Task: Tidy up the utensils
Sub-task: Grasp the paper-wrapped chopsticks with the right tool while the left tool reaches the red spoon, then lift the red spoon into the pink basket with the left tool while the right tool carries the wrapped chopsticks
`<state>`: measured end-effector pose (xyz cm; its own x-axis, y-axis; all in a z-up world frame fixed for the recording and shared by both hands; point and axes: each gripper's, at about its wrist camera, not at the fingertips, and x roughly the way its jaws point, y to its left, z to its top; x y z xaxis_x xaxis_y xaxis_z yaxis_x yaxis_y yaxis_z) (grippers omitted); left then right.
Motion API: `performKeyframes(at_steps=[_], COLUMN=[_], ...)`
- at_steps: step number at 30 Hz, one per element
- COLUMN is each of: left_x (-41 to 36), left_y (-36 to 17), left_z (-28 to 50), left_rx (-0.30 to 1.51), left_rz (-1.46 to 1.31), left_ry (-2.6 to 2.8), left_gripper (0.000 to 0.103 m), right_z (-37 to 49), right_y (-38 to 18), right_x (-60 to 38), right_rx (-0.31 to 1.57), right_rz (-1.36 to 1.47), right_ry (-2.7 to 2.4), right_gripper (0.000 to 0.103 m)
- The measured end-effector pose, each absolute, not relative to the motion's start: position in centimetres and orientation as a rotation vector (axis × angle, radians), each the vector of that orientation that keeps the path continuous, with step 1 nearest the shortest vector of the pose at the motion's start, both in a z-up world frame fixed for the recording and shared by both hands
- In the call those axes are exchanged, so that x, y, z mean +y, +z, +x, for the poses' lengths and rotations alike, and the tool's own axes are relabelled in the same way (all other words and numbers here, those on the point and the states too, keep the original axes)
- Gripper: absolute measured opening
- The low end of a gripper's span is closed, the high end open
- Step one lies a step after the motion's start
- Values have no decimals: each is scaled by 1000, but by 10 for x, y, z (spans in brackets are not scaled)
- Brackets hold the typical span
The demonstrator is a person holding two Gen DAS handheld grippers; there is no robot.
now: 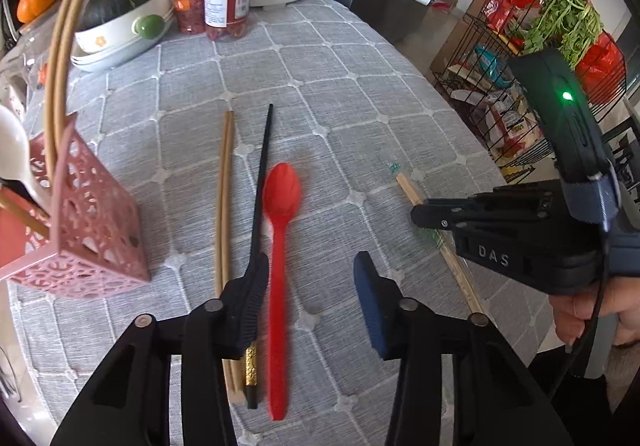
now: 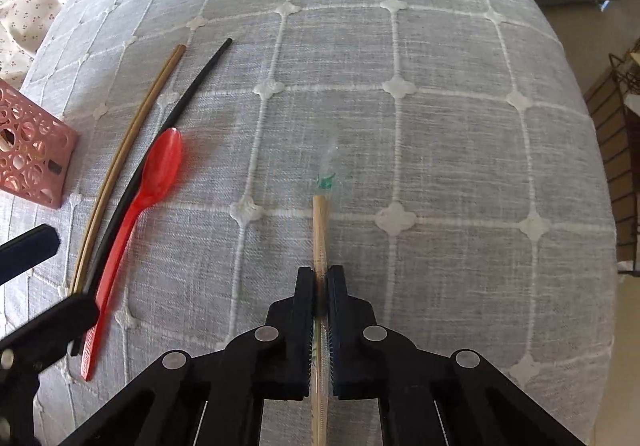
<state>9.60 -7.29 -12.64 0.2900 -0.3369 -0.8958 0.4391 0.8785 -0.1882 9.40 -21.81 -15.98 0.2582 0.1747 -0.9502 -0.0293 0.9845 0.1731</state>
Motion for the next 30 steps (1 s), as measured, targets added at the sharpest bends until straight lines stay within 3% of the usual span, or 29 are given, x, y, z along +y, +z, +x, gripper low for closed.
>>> performKeyframes(at_steps=[8,21,25,30], left_x=[-86,-91,-90,-88], left_y=[-152,-162,-163,-153], left_z=[125,136,136,133], left_rx=[1232,1250,1236,1193], left_rz=[101,158,179,169], left_ry=[-464,-426,-406,-405], left_gripper=[22,21,10,9], right_z=[87,86,88,88], right_y=[-148,-148,-150,-145], right_x=[-250,-258,-254,-251], right_rx=[1289,1284,1288,1268], right_rz=[197,225,216,205], right_ry=[139,146,146,148], right_gripper=[4,4,4,4])
